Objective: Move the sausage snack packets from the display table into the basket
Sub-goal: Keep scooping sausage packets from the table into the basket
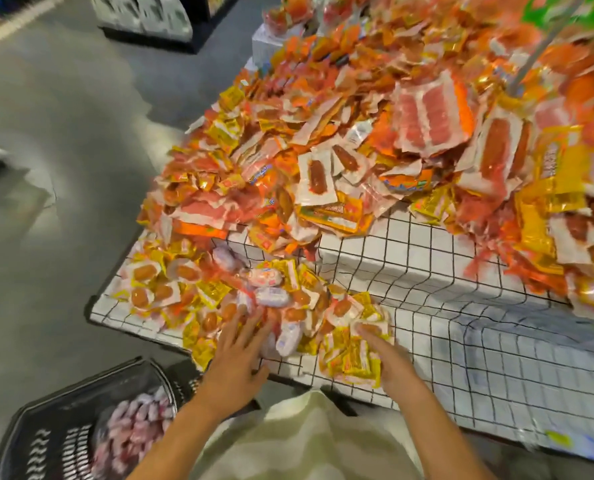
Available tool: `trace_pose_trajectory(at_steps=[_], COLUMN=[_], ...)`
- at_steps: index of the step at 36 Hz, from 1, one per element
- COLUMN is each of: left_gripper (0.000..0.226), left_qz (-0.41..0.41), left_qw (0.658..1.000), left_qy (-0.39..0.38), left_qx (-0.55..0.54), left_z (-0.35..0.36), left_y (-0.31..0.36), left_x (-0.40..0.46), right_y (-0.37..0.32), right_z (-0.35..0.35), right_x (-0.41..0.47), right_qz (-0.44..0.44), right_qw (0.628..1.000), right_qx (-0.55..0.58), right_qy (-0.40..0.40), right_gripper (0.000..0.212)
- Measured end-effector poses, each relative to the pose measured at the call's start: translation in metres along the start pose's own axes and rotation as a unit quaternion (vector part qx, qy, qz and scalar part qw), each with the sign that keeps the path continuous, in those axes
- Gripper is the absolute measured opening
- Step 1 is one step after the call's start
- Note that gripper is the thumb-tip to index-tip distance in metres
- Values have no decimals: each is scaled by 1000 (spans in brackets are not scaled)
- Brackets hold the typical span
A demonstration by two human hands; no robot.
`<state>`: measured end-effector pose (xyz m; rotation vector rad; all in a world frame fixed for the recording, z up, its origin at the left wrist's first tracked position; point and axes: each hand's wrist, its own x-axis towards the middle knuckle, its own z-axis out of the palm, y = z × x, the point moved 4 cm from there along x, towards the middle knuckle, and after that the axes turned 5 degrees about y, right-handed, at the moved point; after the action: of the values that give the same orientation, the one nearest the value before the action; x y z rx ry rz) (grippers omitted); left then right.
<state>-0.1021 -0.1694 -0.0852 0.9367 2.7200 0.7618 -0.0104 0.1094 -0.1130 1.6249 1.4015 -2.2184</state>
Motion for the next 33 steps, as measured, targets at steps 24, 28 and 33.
trace_pose_trajectory(at_steps=[24, 28, 33], left_gripper=[39, 29, 64], left_qz=[-14, -46, -165], left_qw=[989, 961, 826], left_qy=[68, 130, -24], left_qx=[-131, -240, -539], left_z=[-33, -51, -41], left_y=[0, 22, 44], left_x=[17, 25, 35], right_y=[-33, -47, -66], right_z=[-39, -31, 11], right_x=[-46, -62, -82], right_qz=[-192, -172, -149], right_qw=[976, 984, 980], right_qx=[49, 50, 8], right_qy=[88, 11, -130], right_gripper=[62, 34, 39])
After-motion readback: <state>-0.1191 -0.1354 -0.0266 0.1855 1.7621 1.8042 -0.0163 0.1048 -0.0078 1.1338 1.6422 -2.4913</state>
